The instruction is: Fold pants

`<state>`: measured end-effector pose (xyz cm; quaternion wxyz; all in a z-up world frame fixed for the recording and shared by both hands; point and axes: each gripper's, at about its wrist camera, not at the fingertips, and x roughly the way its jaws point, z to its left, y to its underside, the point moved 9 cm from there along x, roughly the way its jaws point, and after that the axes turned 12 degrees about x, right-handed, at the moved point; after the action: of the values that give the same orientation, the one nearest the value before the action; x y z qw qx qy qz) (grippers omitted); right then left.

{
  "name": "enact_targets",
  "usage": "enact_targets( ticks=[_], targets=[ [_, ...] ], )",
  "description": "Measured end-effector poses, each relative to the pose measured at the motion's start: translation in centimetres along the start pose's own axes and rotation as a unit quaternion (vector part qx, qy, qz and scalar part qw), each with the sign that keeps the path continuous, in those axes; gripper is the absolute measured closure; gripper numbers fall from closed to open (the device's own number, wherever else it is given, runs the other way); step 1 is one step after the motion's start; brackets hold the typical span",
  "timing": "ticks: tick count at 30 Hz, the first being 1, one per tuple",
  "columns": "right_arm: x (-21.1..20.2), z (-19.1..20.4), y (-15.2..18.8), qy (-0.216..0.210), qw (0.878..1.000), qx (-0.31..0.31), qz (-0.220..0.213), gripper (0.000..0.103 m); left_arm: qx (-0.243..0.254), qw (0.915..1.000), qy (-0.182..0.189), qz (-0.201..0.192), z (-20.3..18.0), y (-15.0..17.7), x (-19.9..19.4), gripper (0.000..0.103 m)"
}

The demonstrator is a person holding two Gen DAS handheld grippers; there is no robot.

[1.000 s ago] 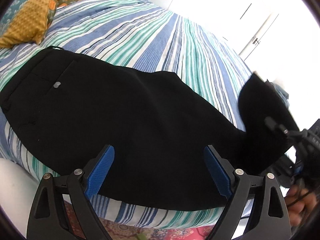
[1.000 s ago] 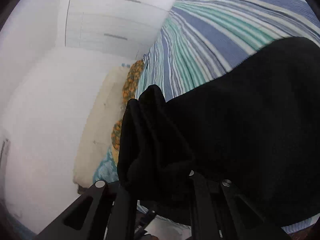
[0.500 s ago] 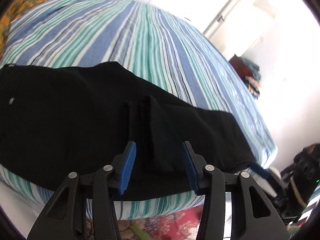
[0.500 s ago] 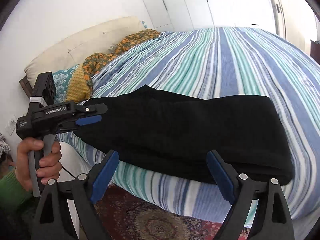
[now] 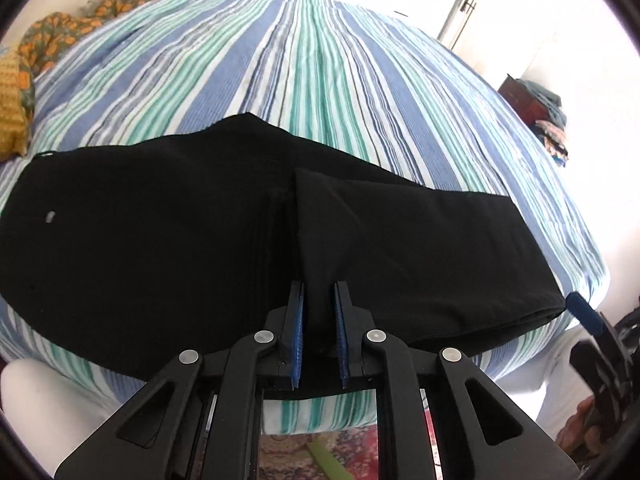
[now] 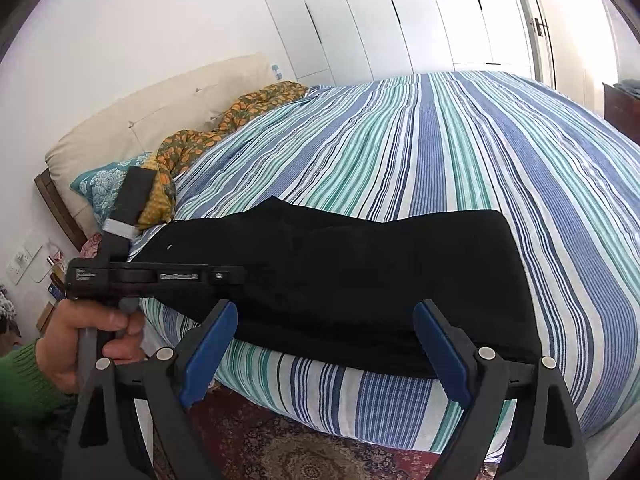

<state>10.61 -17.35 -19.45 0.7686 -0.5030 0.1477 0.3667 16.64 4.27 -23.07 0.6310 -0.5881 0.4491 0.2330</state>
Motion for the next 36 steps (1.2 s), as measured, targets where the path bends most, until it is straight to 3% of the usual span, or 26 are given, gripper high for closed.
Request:
enact_targets(
  ticks=[4,7,10,11,12,13,14,15,18,21,25,28,36],
  targets=[
    [0.1,-1.6,-0.9,0.012,1.0,0.024,-0.012,0.014,0.027,0.9982,-0.033,0.042,0.6,1.9,3.5,0.091],
    [1.5,-2.5,-1.8,0.009,0.999,0.041,-0.01,0.013,0.046,0.9971,-0.047,0.038,0.1,1.9,3.4,0.088],
    [5.3,-4.7,-0.3,0.009,0.993,0.095,0.073,0.008,0.046,0.9979,-0.026,0.037,-0.4,1.8,2.9,0.078],
    [5.9,-5.5,0.4,0.019,0.99,0.11,0.086,0.009,0.039,0.9984,-0.021,0.036,-0.6,1.4,2.7,0.072],
    [5.7,-5.7,0.4,0.016,0.99,0.114,0.08,0.009,0.033,0.9988,-0.022,0.031,-0.5,1.1,2.3,0.059],
    [5.1,-5.5,0.0,0.015,0.991,0.112,0.069,0.009,0.027,0.9989,-0.033,0.019,-0.4,0.8,1.5,0.049],
    [4.2,-5.3,-0.8,0.015,0.993,0.108,0.052,0.009,0.025,0.9986,-0.048,0.003,-0.2,0.4,0.8,0.032],
    [3.1,-5.1,-1.9,0.016,0.994,0.103,0.028,0.009,0.023,0.9979,-0.059,-0.012,0.2,0.0,0.4,0.027],
    [0.5,-6.1,-5.5,0.057,0.994,0.09,-0.028,0.003,0.015,0.9968,-0.072,-0.032,0.3,-1.7,-0.4,0.027],
    [-0.3,-10.1,-8.9,0.128,0.987,0.091,-0.046,0.001,0.004,0.9963,-0.08,-0.029,0.5,-3.4,0.4,0.026],
    [1.3,-18.7,-12.3,0.21,0.971,0.112,-0.015,0.001,-0.012,0.9951,-0.097,-0.011,0.7,-3.6,1.5,0.027],
    [2.8,-25.8,-14.2,0.278,0.952,0.13,0.012,0.001,-0.019,0.9947,-0.101,0.001,0.2,-3.4,2.1,0.027],
    [6.3,-36.7,-20.2,0.332,0.932,0.143,-0.02,0.001,0.002,0.9939,-0.108,0.02,-3.3,-4.9,3.2,0.027]
  ],
)
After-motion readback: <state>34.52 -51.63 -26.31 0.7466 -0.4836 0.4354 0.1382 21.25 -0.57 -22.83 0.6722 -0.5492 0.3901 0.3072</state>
